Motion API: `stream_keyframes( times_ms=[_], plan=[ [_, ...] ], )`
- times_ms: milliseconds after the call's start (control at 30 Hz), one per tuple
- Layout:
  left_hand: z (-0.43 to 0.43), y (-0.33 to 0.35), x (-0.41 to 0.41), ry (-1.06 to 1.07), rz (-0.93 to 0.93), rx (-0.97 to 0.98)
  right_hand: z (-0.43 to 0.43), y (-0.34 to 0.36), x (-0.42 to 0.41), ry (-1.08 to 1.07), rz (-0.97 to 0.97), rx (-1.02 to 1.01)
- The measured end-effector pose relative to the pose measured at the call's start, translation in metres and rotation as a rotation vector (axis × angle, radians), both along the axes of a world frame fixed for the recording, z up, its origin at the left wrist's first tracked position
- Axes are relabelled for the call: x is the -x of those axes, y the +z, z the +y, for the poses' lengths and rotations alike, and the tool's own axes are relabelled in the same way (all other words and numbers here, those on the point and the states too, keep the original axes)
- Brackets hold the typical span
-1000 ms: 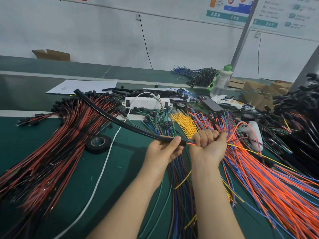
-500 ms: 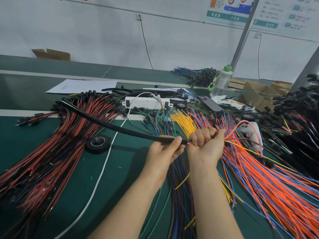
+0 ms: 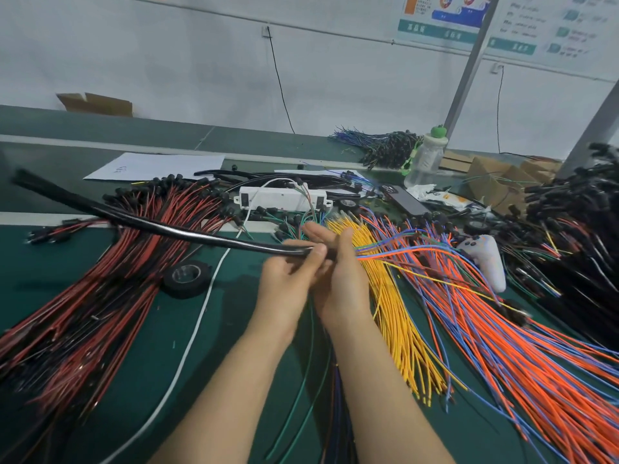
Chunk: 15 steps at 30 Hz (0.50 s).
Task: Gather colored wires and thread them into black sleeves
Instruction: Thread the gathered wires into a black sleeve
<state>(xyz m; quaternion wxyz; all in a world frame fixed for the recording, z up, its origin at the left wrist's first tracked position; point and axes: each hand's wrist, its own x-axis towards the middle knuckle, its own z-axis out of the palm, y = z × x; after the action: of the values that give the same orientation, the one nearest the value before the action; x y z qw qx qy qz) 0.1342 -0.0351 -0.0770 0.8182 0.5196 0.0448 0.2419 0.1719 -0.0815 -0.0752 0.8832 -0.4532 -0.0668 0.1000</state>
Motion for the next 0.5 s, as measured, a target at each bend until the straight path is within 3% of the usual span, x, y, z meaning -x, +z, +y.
stream_keyframes(
  times_ms=[67,200,267,333,400,500],
  plan=[
    [0.016,0.003,0.002,0.014,-0.003,0.043,-0.011,0.008,-0.007,0.019,0.044,-0.178],
    [0.04,0.005,0.007,0.105,-0.005,0.164,-0.058,0.02,-0.032,-0.17,0.176,-0.748],
    [0.045,0.005,0.006,0.122,-0.012,0.224,-0.07,0.024,-0.039,-0.126,0.189,-0.945],
    [0.045,0.005,0.005,0.094,-0.016,0.276,-0.069,0.025,-0.04,-0.115,0.165,-0.96],
    [0.038,0.003,0.002,0.064,-0.008,0.278,-0.056,0.026,-0.036,-0.178,0.15,-0.843],
    [0.017,-0.004,-0.002,0.05,0.039,0.149,-0.029,0.02,-0.025,-0.218,0.152,-0.672]
  ],
)
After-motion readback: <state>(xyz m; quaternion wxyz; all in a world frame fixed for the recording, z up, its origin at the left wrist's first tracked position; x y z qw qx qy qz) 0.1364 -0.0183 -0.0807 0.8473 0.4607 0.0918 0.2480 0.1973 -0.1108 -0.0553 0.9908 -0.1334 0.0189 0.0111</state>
